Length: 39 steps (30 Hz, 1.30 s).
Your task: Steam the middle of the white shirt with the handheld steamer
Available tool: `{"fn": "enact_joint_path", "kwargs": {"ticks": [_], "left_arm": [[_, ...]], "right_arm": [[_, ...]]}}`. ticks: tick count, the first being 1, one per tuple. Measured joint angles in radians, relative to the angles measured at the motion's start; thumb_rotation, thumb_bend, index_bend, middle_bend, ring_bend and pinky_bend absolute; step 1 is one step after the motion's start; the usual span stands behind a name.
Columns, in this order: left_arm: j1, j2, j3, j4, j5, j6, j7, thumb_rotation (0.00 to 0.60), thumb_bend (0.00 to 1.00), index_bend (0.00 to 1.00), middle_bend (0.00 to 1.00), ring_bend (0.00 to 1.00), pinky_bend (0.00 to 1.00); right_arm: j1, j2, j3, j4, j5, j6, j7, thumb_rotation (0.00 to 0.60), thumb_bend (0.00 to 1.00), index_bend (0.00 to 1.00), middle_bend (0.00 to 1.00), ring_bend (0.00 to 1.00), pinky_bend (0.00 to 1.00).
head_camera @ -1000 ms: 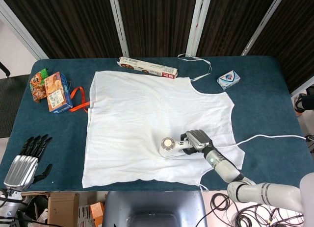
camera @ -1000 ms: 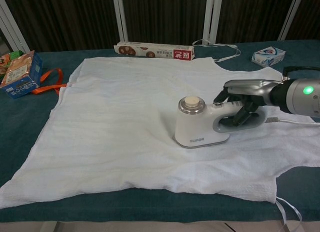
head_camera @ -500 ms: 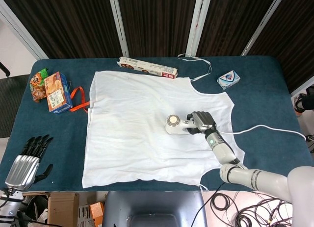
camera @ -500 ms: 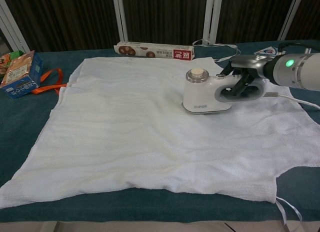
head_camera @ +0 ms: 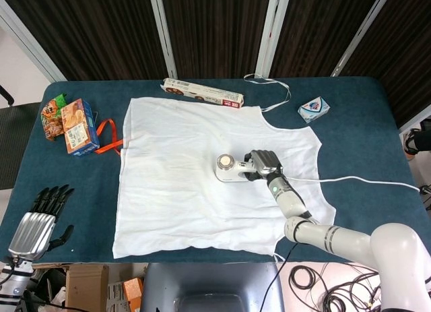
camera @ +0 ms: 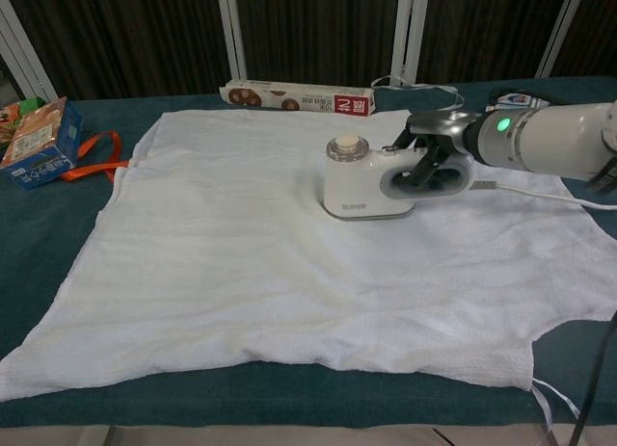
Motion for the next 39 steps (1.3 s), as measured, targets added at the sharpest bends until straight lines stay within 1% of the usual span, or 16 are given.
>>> {"fn": "enact_joint_path", "kwargs": {"ticks": [2,8,15,21,25,29,34,39], "left_arm": [[0.0,0.0,0.001,0.0,0.002,0.001,0.0,0.6,0.38,0.0,0.05,0.01,0.0],[0.0,-0.003,0.004,-0.002,0.007,0.001,0.005,0.6,0.38,0.0,0.05,0.01,0.0],[-0.002,-0.004,0.004,-0.005,0.012,0.005,0.008,0.6,0.38,0.0,0.05,0.01,0.0],[0.001,0.0,0.003,-0.007,0.01,0.01,0.003,0.6,0.38,0.0,0.05,0.01,0.0],[0.002,0.002,0.005,-0.007,0.014,0.013,0.001,0.6,0.38,0.0,0.05,0.01,0.0],[0.003,0.002,0.006,-0.008,0.016,0.016,0.0,0.6,0.38,0.0,0.05,0.01,0.0],[0.003,0.002,0.006,-0.008,0.016,0.015,0.002,0.6,0.38,0.0,0.05,0.01,0.0],[0.002,0.002,0.007,-0.008,0.017,0.014,0.001,0.6,0.38,0.0,0.05,0.01,0.0]], "right_arm": [[-0.004,0.009,-0.003,-0.026,-0.012,0.002,0.002,0.6,0.73,1.0,1.0,1.0,1.0],[-0.028,0.057,-0.028,-0.154,-0.078,0.016,0.007,0.6,0.73,1.0,1.0,1.0,1.0],[-0.047,0.102,-0.077,-0.309,-0.163,0.033,-0.003,0.6,0.73,1.0,1.0,1.0,1.0],[-0.053,0.108,-0.117,-0.375,-0.212,0.05,-0.024,0.6,0.73,1.0,1.0,1.0,1.0],[-0.058,0.104,-0.129,-0.381,-0.23,0.073,-0.032,0.6,0.73,1.0,1.0,1.0,1.0],[-0.061,0.095,-0.122,-0.353,-0.231,0.098,-0.032,0.6,0.73,1.0,1.0,1.0,1.0],[-0.06,0.081,-0.104,-0.285,-0.209,0.12,-0.037,0.6,0.73,1.0,1.0,1.0,1.0],[-0.056,0.069,-0.08,-0.192,-0.152,0.115,-0.031,0.6,0.73,1.0,1.0,1.0,1.0]]}}
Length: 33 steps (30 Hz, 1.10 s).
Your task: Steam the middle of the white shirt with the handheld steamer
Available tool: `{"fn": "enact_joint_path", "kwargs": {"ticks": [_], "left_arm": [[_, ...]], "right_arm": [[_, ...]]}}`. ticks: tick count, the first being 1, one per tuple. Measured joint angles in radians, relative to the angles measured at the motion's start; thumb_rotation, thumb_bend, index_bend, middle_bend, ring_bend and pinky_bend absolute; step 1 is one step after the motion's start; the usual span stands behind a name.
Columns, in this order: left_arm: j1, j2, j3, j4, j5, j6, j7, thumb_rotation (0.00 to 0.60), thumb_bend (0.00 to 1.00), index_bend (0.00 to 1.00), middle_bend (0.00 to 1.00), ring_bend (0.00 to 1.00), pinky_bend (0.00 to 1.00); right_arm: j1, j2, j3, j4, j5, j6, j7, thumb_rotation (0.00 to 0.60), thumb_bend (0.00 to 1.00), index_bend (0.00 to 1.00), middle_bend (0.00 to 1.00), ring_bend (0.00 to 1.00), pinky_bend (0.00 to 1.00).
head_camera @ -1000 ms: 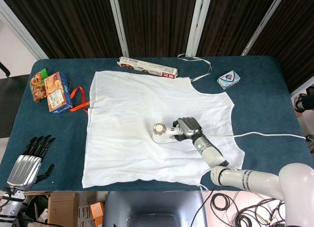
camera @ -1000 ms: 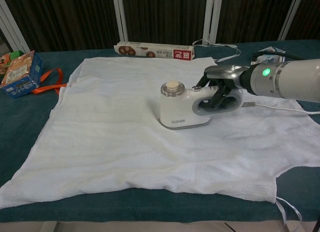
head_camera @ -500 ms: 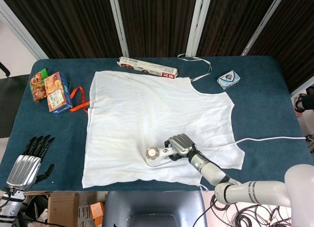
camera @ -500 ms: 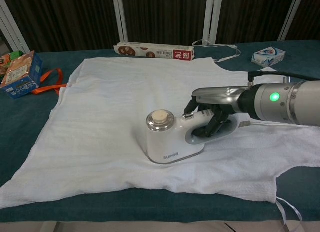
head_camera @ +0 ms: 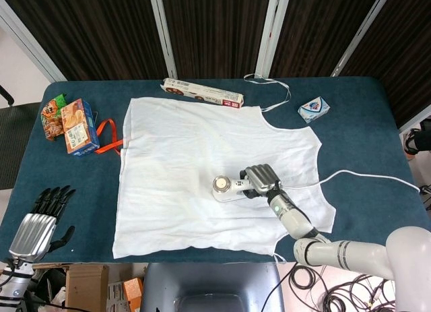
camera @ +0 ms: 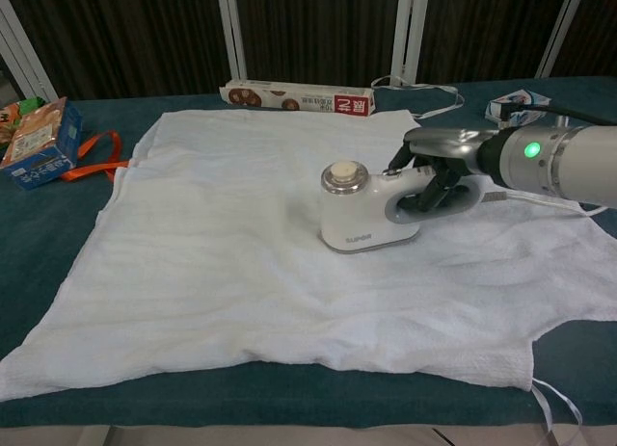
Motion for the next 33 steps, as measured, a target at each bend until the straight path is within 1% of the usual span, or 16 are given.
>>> {"fn": "enact_joint_path", "kwargs": {"ticks": [6,11,14,17,24,33], "left_arm": [[-0.006,0.0,0.0,0.001,-0.004,-0.013,-0.001,0.6,0.38,0.0,0.05,0.01,0.0],[-0.008,-0.001,-0.002,0.001,-0.01,-0.018,0.001,0.6,0.38,0.0,0.05,0.01,0.0],[-0.008,0.001,-0.002,0.0,-0.009,-0.016,0.001,0.6,0.38,0.0,0.05,0.01,0.0],[-0.007,0.002,-0.001,-0.001,-0.007,-0.013,-0.003,0.6,0.38,0.0,0.05,0.01,0.0],[-0.005,0.002,0.002,-0.005,-0.001,-0.009,0.003,0.6,0.38,0.0,0.05,0.01,0.0],[-0.001,0.002,0.004,-0.006,0.002,-0.004,0.005,0.6,0.38,0.0,0.05,0.01,0.0]], "right_arm": [[-0.002,-0.006,0.034,0.102,0.051,-0.042,0.044,0.6,0.73,1.0,1.0,1.0,1.0],[-0.013,0.004,0.039,0.115,0.035,-0.064,0.069,0.6,0.73,1.0,1.0,1.0,1.0],[-0.028,0.022,0.03,0.085,-0.006,-0.065,0.082,0.6,0.73,1.0,1.0,1.0,1.0],[-0.051,0.053,0.019,0.028,-0.055,-0.074,0.11,0.6,0.73,1.0,1.0,1.0,1.0],[-0.126,0.131,-0.029,-0.086,-0.225,-0.077,0.193,0.6,0.73,1.0,1.0,1.0,1.0],[-0.217,0.213,-0.084,-0.15,-0.398,-0.076,0.336,0.6,0.73,1.0,1.0,1.0,1.0]]}}
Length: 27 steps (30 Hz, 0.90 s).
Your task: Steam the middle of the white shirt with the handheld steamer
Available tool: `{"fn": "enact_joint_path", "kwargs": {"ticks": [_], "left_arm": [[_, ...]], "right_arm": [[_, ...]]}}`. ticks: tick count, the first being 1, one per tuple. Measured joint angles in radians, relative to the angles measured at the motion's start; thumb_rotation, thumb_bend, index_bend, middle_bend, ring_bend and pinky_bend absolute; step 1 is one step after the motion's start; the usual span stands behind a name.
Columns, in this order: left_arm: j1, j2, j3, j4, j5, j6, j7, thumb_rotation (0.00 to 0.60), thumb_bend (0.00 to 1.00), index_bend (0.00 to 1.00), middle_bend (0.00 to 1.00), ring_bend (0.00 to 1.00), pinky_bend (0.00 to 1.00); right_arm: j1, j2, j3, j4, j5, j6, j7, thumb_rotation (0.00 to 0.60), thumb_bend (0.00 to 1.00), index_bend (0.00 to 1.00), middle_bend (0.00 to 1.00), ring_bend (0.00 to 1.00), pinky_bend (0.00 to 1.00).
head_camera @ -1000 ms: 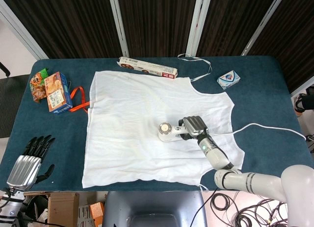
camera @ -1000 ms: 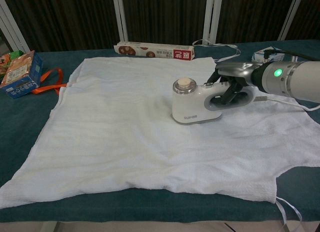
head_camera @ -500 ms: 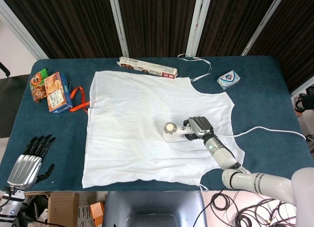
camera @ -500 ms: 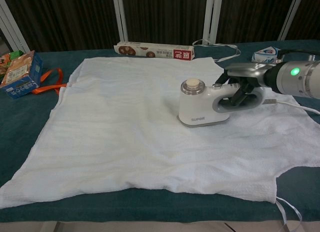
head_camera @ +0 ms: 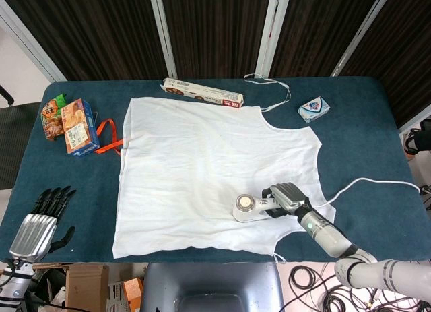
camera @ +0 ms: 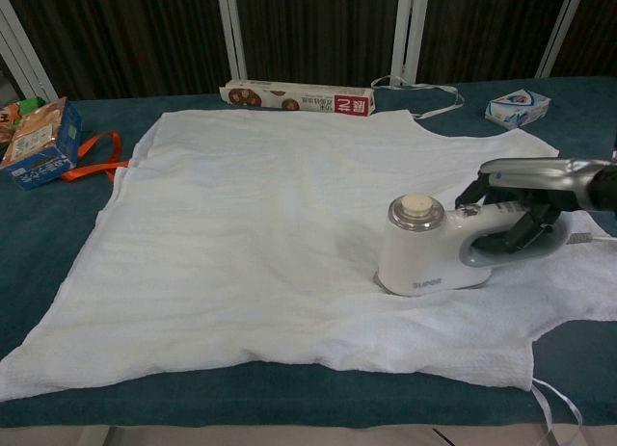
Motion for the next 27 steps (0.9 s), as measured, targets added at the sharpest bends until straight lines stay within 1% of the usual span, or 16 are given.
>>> {"fn": "enact_joint_path", "kwargs": {"ticks": [4,8,21,25,27], "left_arm": [[-0.002,-0.001,0.001,-0.002,0.001,-0.005,0.005,0.6,0.38,0.0,0.05,0.01,0.0],[-0.002,-0.003,0.002,-0.004,0.003,-0.004,0.009,0.6,0.38,0.0,0.05,0.01,0.0],[-0.001,-0.003,0.002,-0.004,0.002,-0.002,0.009,0.6,0.38,0.0,0.05,0.01,0.0],[-0.003,-0.004,0.002,-0.004,0.002,-0.007,0.01,0.6,0.38,0.0,0.05,0.01,0.0],[-0.005,-0.006,0.002,-0.004,0.001,-0.011,0.013,0.6,0.38,0.0,0.05,0.01,0.0]], "right_arm": [[-0.028,0.018,-0.007,0.009,-0.062,0.012,0.055,0.6,0.73,1.0,1.0,1.0,1.0],[-0.04,0.016,0.004,0.057,-0.076,0.033,0.077,0.6,0.73,1.0,1.0,1.0,1.0],[-0.073,-0.008,0.079,0.299,-0.009,0.042,0.187,0.6,0.73,1.0,1.0,1.0,1.0],[-0.084,-0.01,0.084,0.332,-0.003,0.041,0.207,0.6,0.73,1.0,1.0,1.0,1.0],[-0.094,-0.014,0.085,0.378,0.004,0.03,0.232,0.6,0.73,1.0,1.0,1.0,0.99]]}}
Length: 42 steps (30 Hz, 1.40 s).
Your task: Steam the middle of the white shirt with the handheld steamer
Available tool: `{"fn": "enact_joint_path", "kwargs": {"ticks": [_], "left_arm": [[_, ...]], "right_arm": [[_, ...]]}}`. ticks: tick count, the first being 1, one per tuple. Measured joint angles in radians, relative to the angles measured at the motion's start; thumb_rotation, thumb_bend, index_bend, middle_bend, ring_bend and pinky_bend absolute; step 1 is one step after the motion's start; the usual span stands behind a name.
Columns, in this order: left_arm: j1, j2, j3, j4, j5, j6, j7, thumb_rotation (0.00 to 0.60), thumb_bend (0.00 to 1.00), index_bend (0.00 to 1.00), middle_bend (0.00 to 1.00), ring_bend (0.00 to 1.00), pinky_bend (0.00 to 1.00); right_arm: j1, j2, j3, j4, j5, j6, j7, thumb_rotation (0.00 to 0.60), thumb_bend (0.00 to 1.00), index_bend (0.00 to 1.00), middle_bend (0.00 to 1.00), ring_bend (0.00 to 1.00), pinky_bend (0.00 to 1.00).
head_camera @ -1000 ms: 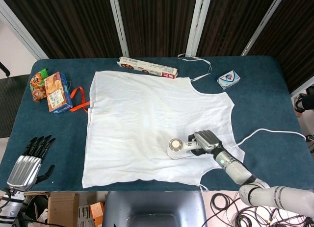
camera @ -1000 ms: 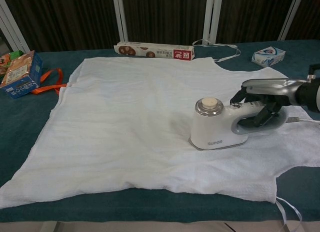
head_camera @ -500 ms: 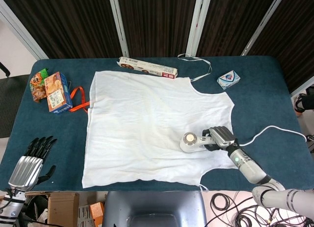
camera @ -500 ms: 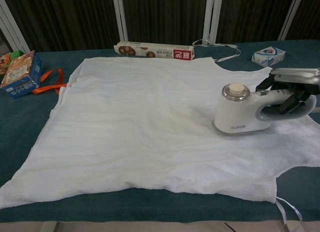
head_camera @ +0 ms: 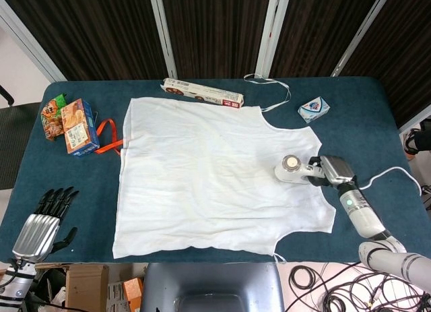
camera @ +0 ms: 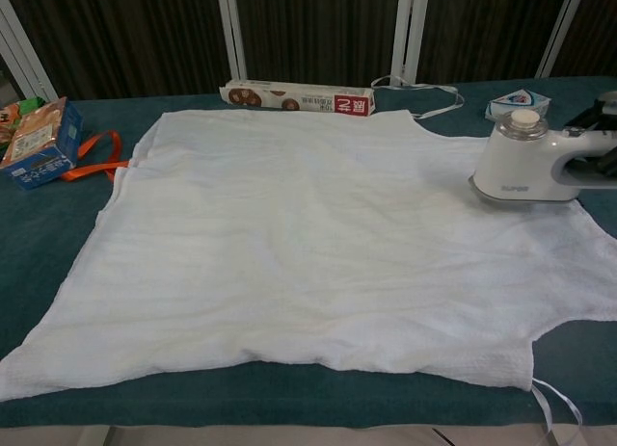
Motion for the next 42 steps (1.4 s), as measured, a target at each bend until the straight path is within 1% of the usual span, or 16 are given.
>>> {"fn": "enact_joint_path", "kwargs": {"ticks": [7,11,14,15,16,18,19,21,23,25,27,29,32,37,42], "left_arm": [[0.001,0.001,-0.001,0.0,-0.003,0.001,-0.002,0.6,0.38,0.0,0.05,0.01,0.0],[-0.001,0.001,0.0,0.0,-0.003,-0.002,-0.003,0.6,0.38,0.0,0.05,0.01,0.0],[-0.001,0.001,0.0,-0.001,-0.001,-0.001,-0.002,0.6,0.38,0.0,0.05,0.01,0.0],[0.0,0.001,0.0,-0.001,-0.001,0.0,-0.002,0.6,0.38,0.0,0.05,0.01,0.0],[0.0,0.001,0.0,-0.001,0.0,0.002,-0.002,0.6,0.38,0.0,0.05,0.01,0.0],[0.001,0.001,0.0,-0.001,0.0,0.003,-0.005,0.6,0.38,0.0,0.05,0.01,0.0],[0.001,0.002,0.0,-0.001,0.0,0.004,-0.007,0.6,0.38,0.0,0.05,0.01,0.0],[0.001,0.002,0.001,0.0,0.0,0.004,-0.011,0.6,0.38,0.0,0.05,0.01,0.0],[0.001,0.003,0.001,0.0,0.001,0.004,-0.011,0.6,0.37,0.0,0.05,0.01,0.0],[0.001,0.003,0.002,0.0,0.002,0.004,-0.014,0.6,0.37,0.0,0.05,0.01,0.0],[0.001,0.003,0.002,0.0,0.002,0.003,-0.013,0.6,0.37,0.0,0.05,0.01,0.0],[0.001,0.002,0.001,-0.001,0.0,0.002,-0.009,0.6,0.37,0.0,0.07,0.01,0.0],[0.001,0.002,0.002,-0.002,0.001,0.003,-0.01,0.6,0.37,0.0,0.07,0.01,0.0],[0.001,0.002,0.001,-0.001,0.0,0.003,-0.013,0.6,0.37,0.0,0.07,0.01,0.0],[0.0,0.003,0.002,-0.001,0.002,0.003,-0.015,0.6,0.37,0.0,0.07,0.01,0.0]], "right_arm": [[-0.036,-0.037,-0.005,0.18,-0.035,-0.052,0.151,0.6,0.73,1.0,1.0,0.98,0.98],[-0.048,-0.057,-0.01,0.225,-0.086,-0.072,0.229,0.6,0.73,1.0,1.0,0.96,0.96],[-0.052,-0.065,-0.016,0.237,-0.13,-0.079,0.27,0.6,0.73,0.98,1.0,0.9,0.92],[-0.053,-0.066,-0.02,0.239,-0.145,-0.083,0.282,0.6,0.73,0.94,0.97,0.87,0.9],[-0.053,-0.065,-0.023,0.239,-0.155,-0.087,0.29,0.6,0.73,0.87,0.93,0.82,0.86],[-0.054,-0.063,-0.027,0.239,-0.169,-0.094,0.307,0.6,0.72,0.74,0.81,0.73,0.78],[-0.053,-0.061,-0.029,0.238,-0.174,-0.1,0.314,0.6,0.7,0.63,0.73,0.66,0.73],[-0.051,-0.053,-0.034,0.236,-0.185,-0.118,0.327,0.6,0.62,0.46,0.59,0.54,0.64],[-0.048,-0.043,-0.04,0.232,-0.194,-0.138,0.34,0.6,0.53,0.3,0.44,0.42,0.58],[-0.045,-0.029,-0.047,0.227,-0.205,-0.161,0.355,0.6,0.45,0.19,0.35,0.34,0.56],[-0.042,-0.014,-0.053,0.219,-0.217,-0.177,0.37,0.6,0.39,0.11,0.28,0.28,0.56],[-0.04,0.0,-0.057,0.208,-0.225,-0.186,0.38,0.6,0.34,0.05,0.22,0.24,0.55],[-0.04,0.02,-0.06,0.19,-0.238,-0.189,0.393,0.6,0.29,0.01,0.18,0.2,0.54],[-0.043,0.055,-0.066,0.159,-0.252,-0.185,0.393,0.6,0.25,0.0,0.14,0.15,0.46],[-0.052,0.099,-0.068,0.115,-0.257,-0.17,0.397,0.6,0.24,0.0,0.13,0.14,0.44]]}}
